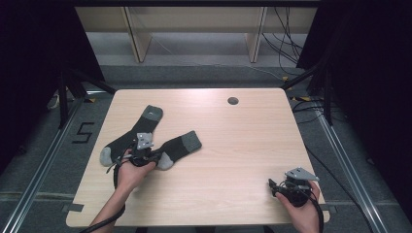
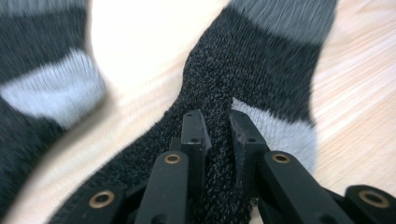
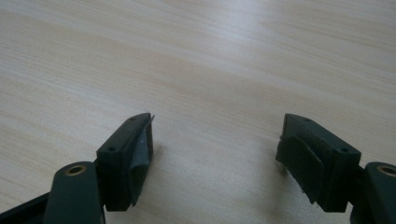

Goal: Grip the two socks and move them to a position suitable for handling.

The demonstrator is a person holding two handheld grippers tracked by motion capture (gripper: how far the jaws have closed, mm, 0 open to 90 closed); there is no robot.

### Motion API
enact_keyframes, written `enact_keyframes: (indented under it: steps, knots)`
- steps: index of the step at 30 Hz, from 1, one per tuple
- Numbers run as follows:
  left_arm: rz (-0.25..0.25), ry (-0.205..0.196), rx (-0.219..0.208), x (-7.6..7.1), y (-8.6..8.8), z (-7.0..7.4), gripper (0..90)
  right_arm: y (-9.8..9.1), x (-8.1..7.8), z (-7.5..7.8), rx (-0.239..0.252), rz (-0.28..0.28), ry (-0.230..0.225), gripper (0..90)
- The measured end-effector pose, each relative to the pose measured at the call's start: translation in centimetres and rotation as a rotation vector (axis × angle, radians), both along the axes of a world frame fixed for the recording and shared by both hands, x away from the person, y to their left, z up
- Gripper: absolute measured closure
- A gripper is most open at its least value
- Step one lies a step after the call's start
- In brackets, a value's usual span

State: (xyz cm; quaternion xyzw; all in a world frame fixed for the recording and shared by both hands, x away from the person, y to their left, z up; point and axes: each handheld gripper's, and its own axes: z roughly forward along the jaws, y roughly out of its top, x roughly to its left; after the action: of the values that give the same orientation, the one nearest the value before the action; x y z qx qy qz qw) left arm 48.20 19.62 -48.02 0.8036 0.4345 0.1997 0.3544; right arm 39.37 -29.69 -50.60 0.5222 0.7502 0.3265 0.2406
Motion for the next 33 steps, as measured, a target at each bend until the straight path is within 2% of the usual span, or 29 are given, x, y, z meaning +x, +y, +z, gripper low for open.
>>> enact_keyframes:
  steps: [4,6,7,9,11,16,17,18,21,22,23,24,26,29,30,31,33]
  knots:
    - [-0.056,-0.046,-0.021,-0.9,-0.9,1.9,77.8,-0.1,0.1,0.0,-0.011,-0.004,-0.018,26.9]
    - [-0.091,-0.071,-0.016,-1.4,-1.5,2.9,77.8,-0.2,0.1,0.1,-0.018,-0.002,-0.015,26.9]
    - [-0.104,-0.079,-0.028,-1.7,-2.0,3.3,77.9,0.0,-0.1,0.1,0.007,-0.029,0.001,26.9]
    - [-0.135,-0.103,-0.044,-2.2,-2.7,4.1,77.9,0.0,0.0,0.0,0.016,-0.024,-0.001,26.9]
    - [-0.163,-0.118,-0.054,-2.6,-3.4,4.9,78.0,-0.3,0.2,0.0,0.005,-0.006,-0.015,26.9]
    - [-0.218,-0.146,-0.067,-3.5,-4.9,7.4,78.0,-0.3,0.1,0.0,0.014,-0.008,-0.008,26.9]
    - [-0.229,-0.157,-0.094,-3.7,-5.3,7.8,78.0,-0.3,0.1,0.0,0.02,-0.012,-0.008,26.9]
    - [-0.24,-0.155,-0.076,-3.9,-5.5,8.3,78.0,-0.3,0.1,0.0,0.018,-0.013,-0.009,26.9]
    - [-0.275,-0.164,-0.069,-4.4,-6.6,9.2,78.0,-0.4,0.1,0.0,0.021,-0.018,-0.011,26.9]
    - [-0.296,-0.165,-0.062,-4.5,-6.9,9.4,78.0,-0.2,-0.1,0.1,0.036,-0.044,0.004,26.9]
    - [-0.311,-0.162,-0.066,-4.7,-7.2,9.6,77.9,-0.5,0.1,0.1,0.001,-0.02,-0.028,26.9]
    - [-0.324,-0.162,-0.065,-4.9,-7.5,9.7,77.9,-0.4,0.0,0.1,0.017,-0.027,-0.011,26.9]
    - [-0.353,-0.161,-0.064,-5.2,-8.2,9.7,77.9,-0.4,0.0,0.1,0.02,-0.029,-0.01,26.9]
    - [-0.38,-0.16,-0.066,-5.5,-9.0,9.5,77.8,-0.3,-0.1,0.2,0.033,-0.037,0.005,26.9]
    - [-0.387,-0.159,-0.061,-5.5,-9.2,9.4,77.7,-0.3,-0.1,0.2,0.029,-0.033,0.0,26.9]
    - [-0.388,-0.163,-0.074,-5.5,-9.5,9.1,77.7,-0.4,0.0,0.2,0.012,-0.035,-0.013,26.9]
    - [-0.403,-0.147,-0.052,-5.5,-9.7,8.8,77.7,-0.4,0.0,0.2,0.03,-0.036,-0.004,27.0]
